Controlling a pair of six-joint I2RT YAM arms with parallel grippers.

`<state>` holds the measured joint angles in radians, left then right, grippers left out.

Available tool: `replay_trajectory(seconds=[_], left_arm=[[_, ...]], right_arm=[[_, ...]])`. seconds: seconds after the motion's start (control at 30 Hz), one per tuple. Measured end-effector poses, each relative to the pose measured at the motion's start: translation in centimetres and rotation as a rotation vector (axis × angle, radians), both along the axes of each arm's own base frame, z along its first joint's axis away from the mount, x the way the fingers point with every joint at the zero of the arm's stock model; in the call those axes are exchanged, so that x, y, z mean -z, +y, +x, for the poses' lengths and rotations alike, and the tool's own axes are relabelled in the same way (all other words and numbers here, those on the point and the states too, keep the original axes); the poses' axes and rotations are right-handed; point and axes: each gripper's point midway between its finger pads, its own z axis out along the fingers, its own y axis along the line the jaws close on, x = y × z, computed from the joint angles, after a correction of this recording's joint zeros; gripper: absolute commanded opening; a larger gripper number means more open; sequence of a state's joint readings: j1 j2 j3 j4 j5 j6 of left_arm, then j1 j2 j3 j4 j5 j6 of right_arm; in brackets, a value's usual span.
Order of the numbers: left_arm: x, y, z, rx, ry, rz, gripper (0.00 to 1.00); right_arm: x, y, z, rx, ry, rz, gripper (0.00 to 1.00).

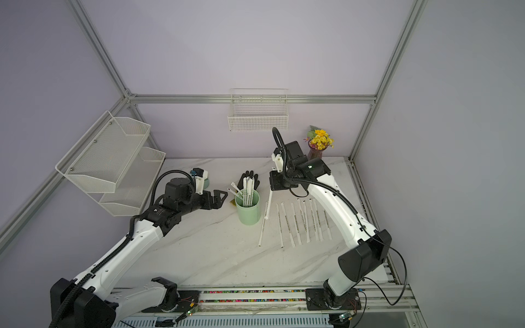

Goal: Take the straws out of the storage container
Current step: Place the straw at the center of the board.

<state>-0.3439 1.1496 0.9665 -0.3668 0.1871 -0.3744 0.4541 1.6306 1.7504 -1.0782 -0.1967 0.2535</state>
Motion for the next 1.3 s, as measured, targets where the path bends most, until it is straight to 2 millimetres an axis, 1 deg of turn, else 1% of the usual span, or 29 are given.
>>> replay_trajectory(seconds=[0.07,0.2,0.47,0.63,0.77,0.93,1.3], left_arm=[[0.0,0.0,0.0,0.0,0.0,0.0,1.0],[0.0,0.0,0.0,0.001,-0.001,-0.001,1.0],[-0.1,-0.1,0.0,0.003,-0.005,-0.004,1.0],[-0.1,-0.1,0.0,0.003,-0.005,-0.004,1.0],[0.2,-0.1,0.0,0.003,0.0,-0.002,1.0],[1.4,0.1,-0.3,0.003,0.027,0.007,1.0],[1.4,0.0,-0.3,0.003,0.025,0.007,1.0]], right_arm=[[2.2,-0.7,0.2,0.016,0.067,-0.029,0.07],[5.6,-1.6,0.5,0.036,0.172,-0.063,0.07],[13.2,-1.5,0.9,0.028,0.377,-0.123,0.07],[16.6,-1.3,0.8,0.013,0.464,-0.146,0.08],[18.0,-1.1,0.7,0.009,0.502,-0.15,0.08],[18.6,-1.0,0.8,-0.001,0.516,-0.151,0.09],[20.5,-0.4,1.2,-0.007,0.545,-0.135,0.1]])
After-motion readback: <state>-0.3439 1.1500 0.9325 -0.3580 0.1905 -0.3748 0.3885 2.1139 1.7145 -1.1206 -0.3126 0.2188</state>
